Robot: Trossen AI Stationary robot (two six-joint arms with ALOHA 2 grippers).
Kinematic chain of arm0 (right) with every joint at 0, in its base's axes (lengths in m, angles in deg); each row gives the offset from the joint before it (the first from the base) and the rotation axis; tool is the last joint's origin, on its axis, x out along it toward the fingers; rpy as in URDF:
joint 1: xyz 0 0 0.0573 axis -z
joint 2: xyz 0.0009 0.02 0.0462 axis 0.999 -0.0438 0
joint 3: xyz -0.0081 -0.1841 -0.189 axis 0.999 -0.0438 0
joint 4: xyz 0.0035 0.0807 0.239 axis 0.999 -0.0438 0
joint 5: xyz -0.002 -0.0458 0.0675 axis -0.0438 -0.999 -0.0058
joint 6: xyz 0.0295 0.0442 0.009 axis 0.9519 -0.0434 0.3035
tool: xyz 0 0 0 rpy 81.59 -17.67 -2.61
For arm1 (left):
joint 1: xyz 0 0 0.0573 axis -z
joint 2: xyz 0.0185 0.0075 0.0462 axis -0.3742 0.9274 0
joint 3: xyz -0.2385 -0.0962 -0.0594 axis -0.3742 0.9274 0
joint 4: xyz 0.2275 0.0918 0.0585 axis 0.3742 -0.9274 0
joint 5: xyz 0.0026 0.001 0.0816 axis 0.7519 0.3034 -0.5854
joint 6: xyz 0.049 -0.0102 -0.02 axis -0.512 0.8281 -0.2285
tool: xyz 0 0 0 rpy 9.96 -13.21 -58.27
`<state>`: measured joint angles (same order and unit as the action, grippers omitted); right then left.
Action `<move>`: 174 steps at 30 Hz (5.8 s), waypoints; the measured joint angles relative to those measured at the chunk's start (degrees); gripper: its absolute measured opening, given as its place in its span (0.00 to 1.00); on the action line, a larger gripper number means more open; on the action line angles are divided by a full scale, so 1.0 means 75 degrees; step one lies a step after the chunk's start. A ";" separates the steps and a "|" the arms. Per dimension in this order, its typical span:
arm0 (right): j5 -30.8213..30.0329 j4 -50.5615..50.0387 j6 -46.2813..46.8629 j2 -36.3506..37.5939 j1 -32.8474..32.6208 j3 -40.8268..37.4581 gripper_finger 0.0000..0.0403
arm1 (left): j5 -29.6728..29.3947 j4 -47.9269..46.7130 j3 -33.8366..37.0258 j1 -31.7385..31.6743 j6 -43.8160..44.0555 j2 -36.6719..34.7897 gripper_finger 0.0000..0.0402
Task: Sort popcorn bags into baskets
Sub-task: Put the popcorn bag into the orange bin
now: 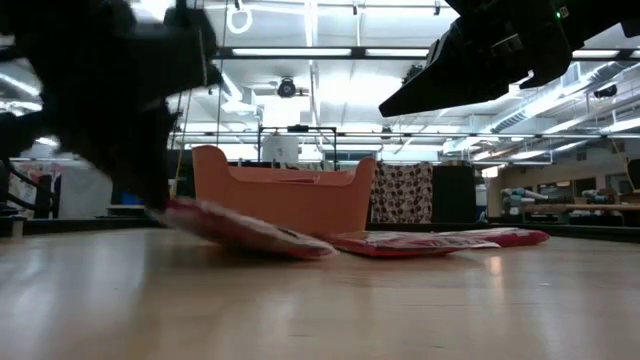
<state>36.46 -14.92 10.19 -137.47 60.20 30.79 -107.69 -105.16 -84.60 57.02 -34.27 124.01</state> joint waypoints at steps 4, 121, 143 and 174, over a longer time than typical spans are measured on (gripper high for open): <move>0.0000 0.0000 0.0000 0.0000 0.0000 0.0000 0.03 | -0.0365 -0.1015 -0.0817 -0.0073 0.0006 0.0000 0.00; -0.0169 -0.4568 0.3251 -0.2513 0.0828 0.4238 0.35 | 0.0705 0.6306 0.6144 -0.1003 -0.0257 -0.7685 0.37; 0.0014 -0.5278 0.3851 -0.3401 0.1300 0.4538 0.52 | 0.0508 0.7555 0.6866 -0.1085 0.0742 -0.7957 0.37; 0.0029 -0.8150 0.6021 -0.3746 0.0114 0.4544 0.52 | 0.0449 0.7442 0.6871 -0.1099 0.0892 -0.7950 0.37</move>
<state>36.67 -76.05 55.35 -165.56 61.06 64.87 -104.32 -49.35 -33.06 48.78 -27.59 64.38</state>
